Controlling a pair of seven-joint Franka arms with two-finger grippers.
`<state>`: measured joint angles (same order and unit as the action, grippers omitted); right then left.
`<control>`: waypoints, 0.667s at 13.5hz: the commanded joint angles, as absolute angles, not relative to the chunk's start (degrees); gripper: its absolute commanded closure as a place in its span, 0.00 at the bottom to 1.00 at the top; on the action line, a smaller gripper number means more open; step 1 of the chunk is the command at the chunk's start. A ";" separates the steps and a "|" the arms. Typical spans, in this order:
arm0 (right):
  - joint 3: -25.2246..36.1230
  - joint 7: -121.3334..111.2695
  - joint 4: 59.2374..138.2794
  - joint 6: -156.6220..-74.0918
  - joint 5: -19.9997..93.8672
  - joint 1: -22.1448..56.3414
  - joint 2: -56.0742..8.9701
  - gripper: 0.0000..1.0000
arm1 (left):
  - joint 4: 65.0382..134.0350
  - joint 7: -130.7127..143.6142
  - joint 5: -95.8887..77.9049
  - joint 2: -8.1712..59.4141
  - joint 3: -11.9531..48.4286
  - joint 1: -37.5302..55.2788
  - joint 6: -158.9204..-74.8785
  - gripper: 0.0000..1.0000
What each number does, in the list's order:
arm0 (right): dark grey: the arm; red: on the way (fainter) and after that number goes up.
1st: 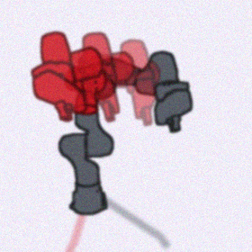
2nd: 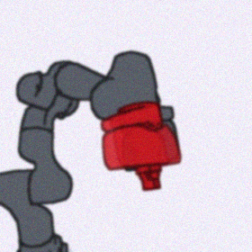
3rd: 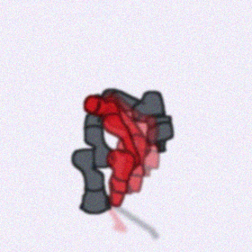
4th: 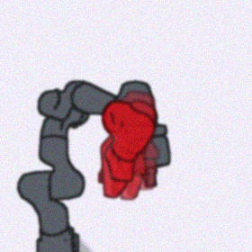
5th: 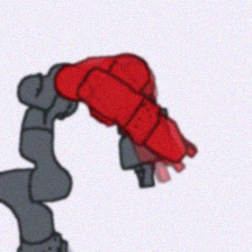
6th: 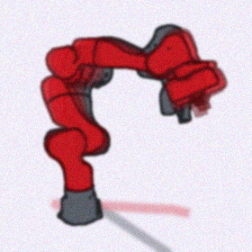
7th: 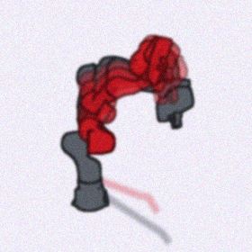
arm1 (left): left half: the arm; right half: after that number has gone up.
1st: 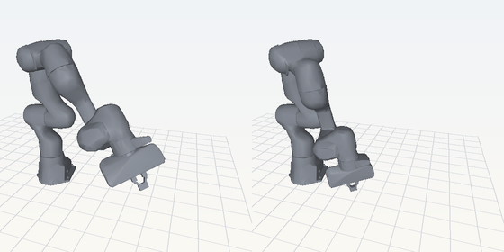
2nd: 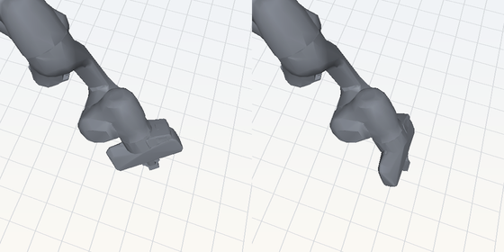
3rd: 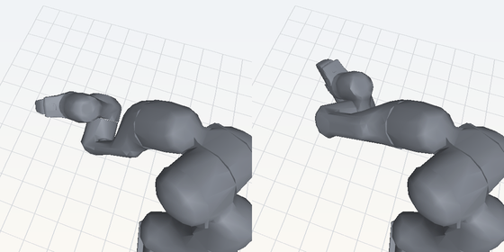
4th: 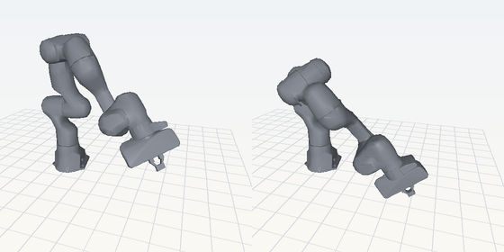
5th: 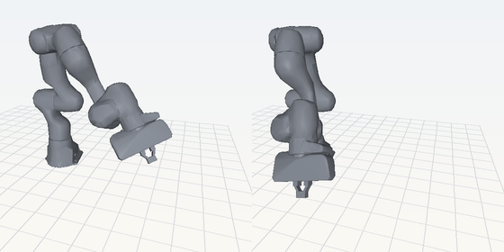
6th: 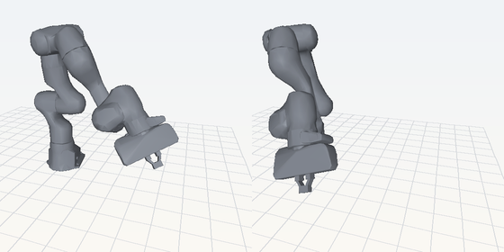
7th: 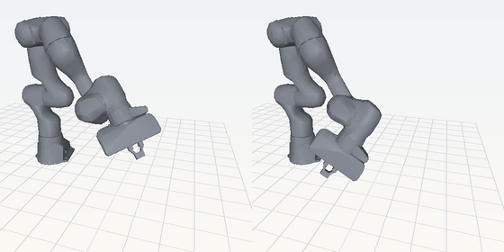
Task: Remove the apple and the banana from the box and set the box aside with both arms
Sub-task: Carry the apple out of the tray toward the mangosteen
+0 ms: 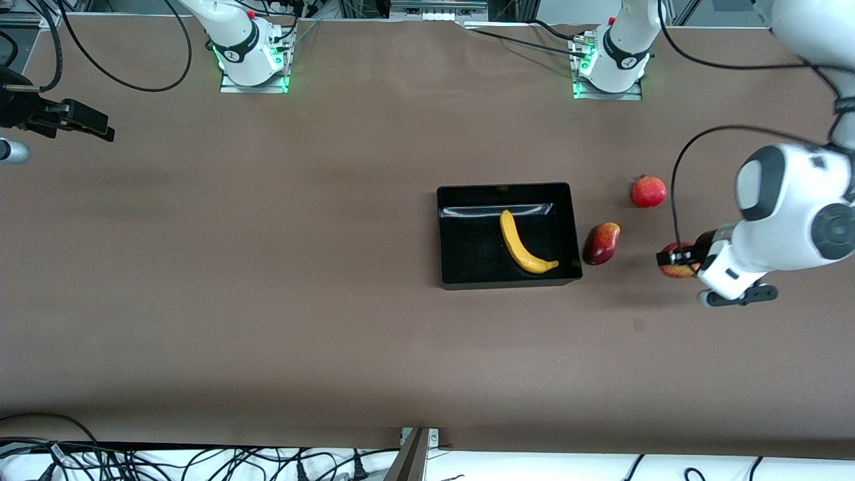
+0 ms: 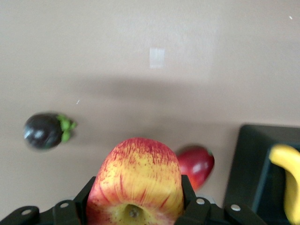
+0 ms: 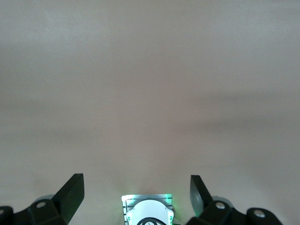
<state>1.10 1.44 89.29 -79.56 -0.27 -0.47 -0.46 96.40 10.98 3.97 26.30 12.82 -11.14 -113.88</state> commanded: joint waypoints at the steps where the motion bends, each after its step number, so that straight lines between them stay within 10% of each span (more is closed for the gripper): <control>1: 1.23 1.32 88.59 -78.57 0.70 -0.44 -0.26 0.00 | 104.57 10.81 5.01 25.66 13.18 -11.16 -125.47 1.00; 9: 1.23 1.67 88.59 -78.49 0.70 -0.44 -0.26 0.00 | 104.33 16.25 10.02 33.21 10.99 -8.88 -134.20 1.00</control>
<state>1.10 1.46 89.29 -79.54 -0.27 -0.47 -0.46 105.61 13.77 8.13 30.98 12.23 -10.23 -132.07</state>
